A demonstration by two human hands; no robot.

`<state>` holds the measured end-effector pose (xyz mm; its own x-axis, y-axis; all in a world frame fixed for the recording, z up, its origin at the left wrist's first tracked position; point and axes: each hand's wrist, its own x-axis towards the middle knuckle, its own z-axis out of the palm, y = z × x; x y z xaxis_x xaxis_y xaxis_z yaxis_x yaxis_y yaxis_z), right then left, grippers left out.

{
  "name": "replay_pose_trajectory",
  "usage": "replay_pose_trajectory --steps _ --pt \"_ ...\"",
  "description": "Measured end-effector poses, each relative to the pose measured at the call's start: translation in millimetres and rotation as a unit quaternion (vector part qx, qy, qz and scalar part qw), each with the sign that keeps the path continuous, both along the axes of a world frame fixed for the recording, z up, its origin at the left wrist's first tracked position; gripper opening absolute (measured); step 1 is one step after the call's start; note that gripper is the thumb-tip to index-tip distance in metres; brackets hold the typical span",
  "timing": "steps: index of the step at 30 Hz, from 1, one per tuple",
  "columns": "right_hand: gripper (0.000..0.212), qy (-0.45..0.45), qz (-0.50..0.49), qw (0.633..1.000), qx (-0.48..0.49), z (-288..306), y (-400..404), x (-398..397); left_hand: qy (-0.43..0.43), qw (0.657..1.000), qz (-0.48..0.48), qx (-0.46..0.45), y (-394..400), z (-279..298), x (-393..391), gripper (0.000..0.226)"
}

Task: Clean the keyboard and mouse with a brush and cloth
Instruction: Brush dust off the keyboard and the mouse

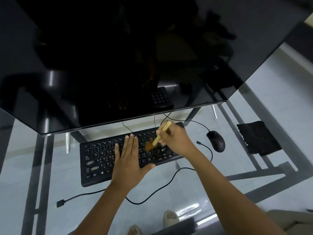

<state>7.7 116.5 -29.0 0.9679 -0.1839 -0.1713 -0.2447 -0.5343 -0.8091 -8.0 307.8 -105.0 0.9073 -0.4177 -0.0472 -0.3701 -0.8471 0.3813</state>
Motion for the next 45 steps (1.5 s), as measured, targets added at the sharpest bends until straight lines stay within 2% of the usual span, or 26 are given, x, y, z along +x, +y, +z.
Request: replay_pose_trajectory --steps 2,4,5,7,8,10,12,13,14,16,18,20,22,24,26,28,30,32,34,36,38,39,41,43,45 --pt "0.010 -0.067 -0.041 0.996 -0.047 -1.7 -3.5 3.1 0.004 1.000 -0.007 0.000 -4.3 0.9 0.5 0.112" --pt "0.012 -0.128 -0.117 0.985 -0.023 0.4 -13.2 5.3 0.000 1.000 -0.009 -0.003 -10.0 2.2 1.4 0.111" --pt "0.011 -0.119 -0.138 0.983 0.007 1.4 -17.6 6.2 -0.001 1.000 -0.010 -0.005 -12.1 2.8 2.0 0.110" --pt "0.008 -0.060 -0.101 0.993 0.022 -1.1 -23.2 5.5 0.002 1.000 -0.012 -0.008 -15.3 3.0 3.2 0.110" --pt "0.009 -0.046 -0.076 0.996 -0.022 -3.3 -25.8 3.7 0.003 1.000 -0.014 -0.008 -16.5 3.0 3.6 0.110" --pt "0.009 -0.081 -0.110 0.987 -0.088 -3.5 -34.0 2.3 0.008 1.000 -0.018 -0.003 -20.9 3.1 4.3 0.111" --pt "0.010 -0.109 -0.172 0.978 -0.055 2.8 -45.9 -0.3 0.010 1.000 -0.018 -0.006 -26.4 4.3 5.3 0.110" --pt "0.009 -0.084 -0.176 0.981 -0.015 5.0 -50.6 -0.4 0.012 1.000 -0.018 -0.008 -29.4 5.1 6.4 0.110" --pt "0.011 -0.044 -0.149 0.988 0.016 7.1 -52.5 -1.0 0.015 1.000 -0.019 -0.009 -32.4 5.5 7.0 0.109" --pt "0.016 0.012 -0.086 0.995 -0.049 2.0 -56.7 -3.3 0.018 1.000 -0.021 -0.009 -37.3 6.1 7.3 0.109" --pt "0.013 -0.044 -0.131 0.983 -0.118 -0.2 -63.4 -3.0 0.022 0.999 -0.026 -0.003 -42.2 7.5 6.9 0.110" --pt "0.011 -0.083 -0.173 0.979 -0.075 2.8 -71.8 -4.0 0.020 0.999 -0.028 -0.003 -48.1 8.2 8.8 0.114" --pt "0.017 -0.014 -0.132 0.991 -0.006 5.6 -71.0 -3.9 0.015 0.999 -0.033 0.008 -52.8 9.1 12.1 0.117" --pt "0.020 0.034 -0.069 0.995 -0.070 1.4 -67.8 -6.5 0.019 0.999 -0.035 0.015 -56.3 9.6 13.4 0.117" --pt "0.017 -0.030 -0.113 0.983 -0.139 0.7 -71.1 -6.9 0.027 0.999 -0.036 0.014 -59.7 11.8 13.7 0.117" --pt "0.015 -0.070 -0.145 0.982 -0.104 7.1 -77.4 -8.6 0.033 0.999 -0.036 0.019 -61.3 13.2 14.4 0.118" --pt "0.016 -0.005 -0.092 0.996 -0.015 12.4 -78.7 -11.2 0.034 0.998 -0.037 0.033 -60.8 12.2 14.2 0.119" --pt "0.019 0.041 -0.030 0.997 -0.063 11.9 -75.6 -18.0 0.031 0.998 -0.036 0.039 -61.1 10.2 12.6 0.119" --pt "0.016 -0.016 -0.080 0.988 -0.133 9.4 -77.8 -22.7 0.034 0.998 -0.035 0.037 -61.5 9.8 11.3 0.118" --pt "0.012 -0.072 -0.147 0.982 -0.099 11.6 -82.4 -28.5 0.033 0.998 -0.035 0.035 -62.3 9.7 11.5 0.118" --pt "0.011 -0.022 -0.123 0.992 0.005 12.5 -82.2 -32.5 0.033 0.998 -0.038 0.039 -61.3 9.8 12.6 0.118" --pt "0.012 0.026 -0.082 0.996 0.019 12.6 -79.4 -35.3 0.032 0.998 -0.039 0.040 -60.8 8.6 12.7 0.118" --pt "0.017 0.049 -0.046 0.996 -0.051 7.3 -76.9 -40.4 0.031 0.998 -0.039 0.044 -59.3 7.8 12.6 0.119" --pt "0.014 -0.029 -0.125 0.987 -0.096 9.5 -81.3 -43.5 0.030 0.998 -0.044 0.043 -59.9 7.5 12.2 0.120" --pt "0.012 -0.076 -0.165 0.980 -0.080 10.1 -88.6 -47.3 0.030 0.998 -0.043 0.033 -60.2 7.1 12.7 0.120"
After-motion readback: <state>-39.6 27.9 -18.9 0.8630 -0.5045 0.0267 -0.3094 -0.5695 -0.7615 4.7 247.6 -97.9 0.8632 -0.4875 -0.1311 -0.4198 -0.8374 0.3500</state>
